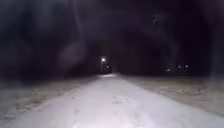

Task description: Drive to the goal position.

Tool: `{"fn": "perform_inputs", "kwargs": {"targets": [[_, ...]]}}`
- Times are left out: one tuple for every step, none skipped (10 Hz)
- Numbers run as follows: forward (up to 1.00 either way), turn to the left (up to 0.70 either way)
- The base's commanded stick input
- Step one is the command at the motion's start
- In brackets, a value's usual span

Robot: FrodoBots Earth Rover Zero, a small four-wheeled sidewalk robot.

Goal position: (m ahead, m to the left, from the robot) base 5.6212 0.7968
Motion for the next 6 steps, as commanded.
{"fn": "perform_inputs", "kwargs": {"targets": [[0.70, 0.14], [0.70, 0.08], [0.70, 0.00], [0.70, 0.00], [0.70, 0.00], [0.70, 0.00]]}}
